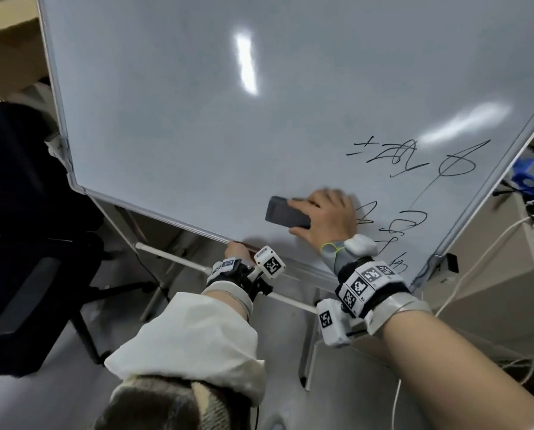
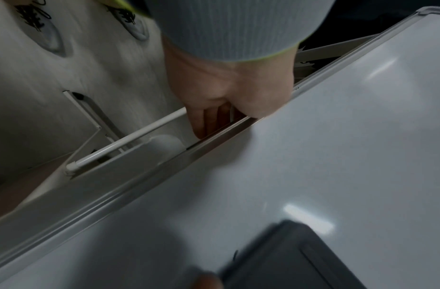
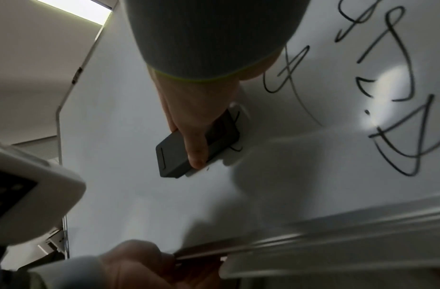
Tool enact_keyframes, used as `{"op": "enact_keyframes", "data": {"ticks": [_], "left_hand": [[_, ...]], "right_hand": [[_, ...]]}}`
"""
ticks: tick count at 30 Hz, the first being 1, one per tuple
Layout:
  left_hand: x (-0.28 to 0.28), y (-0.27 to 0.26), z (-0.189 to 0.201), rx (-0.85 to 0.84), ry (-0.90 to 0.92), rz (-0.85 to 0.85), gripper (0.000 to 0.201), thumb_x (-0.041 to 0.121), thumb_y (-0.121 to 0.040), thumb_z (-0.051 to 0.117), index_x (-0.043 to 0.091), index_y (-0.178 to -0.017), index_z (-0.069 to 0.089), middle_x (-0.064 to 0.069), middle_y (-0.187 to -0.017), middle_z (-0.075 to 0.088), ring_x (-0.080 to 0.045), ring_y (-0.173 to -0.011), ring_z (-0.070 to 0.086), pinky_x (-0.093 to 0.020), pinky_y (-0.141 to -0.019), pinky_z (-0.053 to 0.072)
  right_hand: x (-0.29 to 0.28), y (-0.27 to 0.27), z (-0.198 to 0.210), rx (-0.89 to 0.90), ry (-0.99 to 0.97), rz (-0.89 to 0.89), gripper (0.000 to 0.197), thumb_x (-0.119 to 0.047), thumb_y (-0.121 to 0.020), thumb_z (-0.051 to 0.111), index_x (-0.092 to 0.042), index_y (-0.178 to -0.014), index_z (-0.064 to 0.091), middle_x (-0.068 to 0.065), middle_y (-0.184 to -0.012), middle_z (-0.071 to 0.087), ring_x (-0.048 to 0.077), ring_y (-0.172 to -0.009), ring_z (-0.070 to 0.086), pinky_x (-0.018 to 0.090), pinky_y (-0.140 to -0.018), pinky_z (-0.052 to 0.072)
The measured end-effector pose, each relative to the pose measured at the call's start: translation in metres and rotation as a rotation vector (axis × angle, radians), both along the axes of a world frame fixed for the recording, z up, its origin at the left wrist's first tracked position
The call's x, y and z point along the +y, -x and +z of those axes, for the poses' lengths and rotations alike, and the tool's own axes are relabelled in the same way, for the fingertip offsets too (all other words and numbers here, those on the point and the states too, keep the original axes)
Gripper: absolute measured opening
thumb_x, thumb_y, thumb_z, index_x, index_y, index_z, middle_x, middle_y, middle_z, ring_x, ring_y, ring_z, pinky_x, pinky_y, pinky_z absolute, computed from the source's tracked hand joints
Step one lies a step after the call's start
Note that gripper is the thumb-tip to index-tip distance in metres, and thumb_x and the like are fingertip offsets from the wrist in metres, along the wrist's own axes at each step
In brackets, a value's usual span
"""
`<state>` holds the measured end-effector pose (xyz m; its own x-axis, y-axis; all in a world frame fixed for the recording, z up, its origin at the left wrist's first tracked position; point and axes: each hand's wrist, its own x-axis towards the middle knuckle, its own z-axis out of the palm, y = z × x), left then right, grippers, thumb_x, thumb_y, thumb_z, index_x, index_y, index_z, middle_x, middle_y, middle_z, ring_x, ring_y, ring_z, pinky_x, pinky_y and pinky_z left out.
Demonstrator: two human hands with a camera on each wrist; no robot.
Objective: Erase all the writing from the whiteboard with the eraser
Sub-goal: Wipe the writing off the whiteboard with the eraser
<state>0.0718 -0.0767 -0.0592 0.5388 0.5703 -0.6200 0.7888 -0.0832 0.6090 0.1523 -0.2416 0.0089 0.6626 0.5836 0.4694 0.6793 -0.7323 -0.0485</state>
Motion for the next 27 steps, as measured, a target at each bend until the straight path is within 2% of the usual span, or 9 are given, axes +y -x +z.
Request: {"op": "enact_keyframes", "data": {"ticks": [3, 6, 9, 14, 17, 18, 20, 24, 27], "left_hand": [[-0.005, -0.003, -0.009, -0.035, -0.059, 0.132, 0.032, 0.008, -0.099, 0.045, -0.006, -0.127, 0.053, -0.020, -0.127, 0.061, -0.035, -0.119, 0.059, -0.038, -0.098, 0.045], [-0.012, -0.003, -0.016, -0.067, -0.026, 0.117, 0.037, 0.012, -0.103, 0.038, -0.008, -0.134, 0.043, -0.024, -0.134, 0.054, -0.038, -0.123, 0.054, -0.041, -0.099, 0.043], [-0.010, -0.008, -0.011, -0.082, 0.091, 0.228, 0.039, 0.015, -0.103, 0.041, -0.006, -0.137, 0.043, -0.020, -0.136, 0.054, -0.037, -0.126, 0.053, -0.040, -0.103, 0.045], [0.004, -0.012, -0.030, -0.050, 0.101, 0.248, 0.040, 0.021, -0.091, 0.059, 0.008, -0.127, 0.046, -0.011, -0.118, 0.066, -0.032, -0.106, 0.066, -0.034, -0.082, 0.053], [-0.001, -0.019, -0.054, -0.042, 0.129, 0.331, 0.044, 0.031, -0.081, 0.037, 0.019, -0.122, 0.041, -0.016, -0.117, 0.064, -0.040, -0.102, 0.066, -0.056, -0.089, 0.052], [-0.010, -0.016, -0.035, -0.050, 0.135, 0.339, 0.048, 0.030, -0.084, 0.030, 0.018, -0.130, 0.039, -0.019, -0.122, 0.061, -0.042, -0.107, 0.063, -0.058, -0.091, 0.050], [-0.019, -0.011, -0.008, -0.051, 0.131, 0.330, 0.047, 0.022, -0.096, 0.030, 0.010, -0.141, 0.036, -0.021, -0.132, 0.056, -0.042, -0.118, 0.058, -0.051, -0.098, 0.048], [-0.017, -0.011, -0.003, -0.055, 0.135, 0.326, 0.045, 0.020, -0.092, 0.036, 0.010, -0.136, 0.039, -0.019, -0.133, 0.056, -0.041, -0.118, 0.058, -0.049, -0.097, 0.049], [-0.015, -0.018, -0.012, -0.059, 0.091, 0.345, 0.044, 0.019, -0.099, 0.030, 0.006, -0.141, 0.038, -0.020, -0.133, 0.056, -0.040, -0.120, 0.057, -0.048, -0.098, 0.048]], "right_hand": [[-0.004, 0.009, -0.015, 0.058, 0.044, 0.011, 0.066, -0.050, -0.043, 0.093, -0.034, -0.105, 0.075, 0.000, -0.090, 0.064, 0.029, -0.090, 0.057, 0.040, -0.082, 0.039], [-0.009, 0.015, -0.026, 0.031, 0.058, 0.036, 0.066, -0.052, -0.041, 0.093, -0.035, -0.103, 0.075, -0.002, -0.087, 0.064, 0.028, -0.087, 0.059, 0.037, -0.080, 0.030], [-0.011, 0.010, -0.022, -0.014, 0.016, 0.016, 0.066, -0.052, -0.050, 0.091, -0.033, -0.110, 0.073, -0.001, -0.092, 0.066, 0.029, -0.091, 0.059, 0.039, -0.083, 0.033], [-0.016, -0.019, 0.037, -0.187, -0.201, -0.173, 0.061, -0.051, -0.069, 0.077, -0.030, -0.125, 0.065, 0.001, -0.103, 0.064, 0.030, -0.093, 0.055, 0.041, -0.081, 0.038], [-0.016, -0.036, 0.072, -0.294, -0.270, -0.268, 0.060, -0.050, -0.074, 0.073, -0.028, -0.129, 0.063, 0.004, -0.105, 0.063, 0.029, -0.094, 0.050, 0.041, -0.082, 0.041], [-0.017, -0.040, 0.079, -0.318, -0.270, -0.289, 0.060, -0.050, -0.075, 0.072, -0.028, -0.130, 0.062, 0.004, -0.106, 0.063, 0.029, -0.093, 0.050, 0.040, -0.082, 0.041], [-0.021, -0.045, 0.085, -0.333, -0.279, -0.298, 0.059, -0.050, -0.076, 0.072, -0.029, -0.130, 0.062, 0.003, -0.106, 0.063, 0.028, -0.093, 0.049, 0.039, -0.082, 0.040], [-0.029, -0.042, 0.071, -0.298, -0.286, -0.227, 0.059, -0.050, -0.070, 0.078, -0.029, -0.124, 0.067, 0.002, -0.100, 0.063, 0.027, -0.090, 0.049, 0.037, -0.080, 0.038], [-0.038, -0.028, 0.037, -0.188, -0.186, -0.094, 0.060, -0.051, -0.065, 0.081, -0.029, -0.120, 0.070, 0.001, -0.096, 0.064, 0.030, -0.088, 0.056, 0.038, -0.078, 0.040]]}}
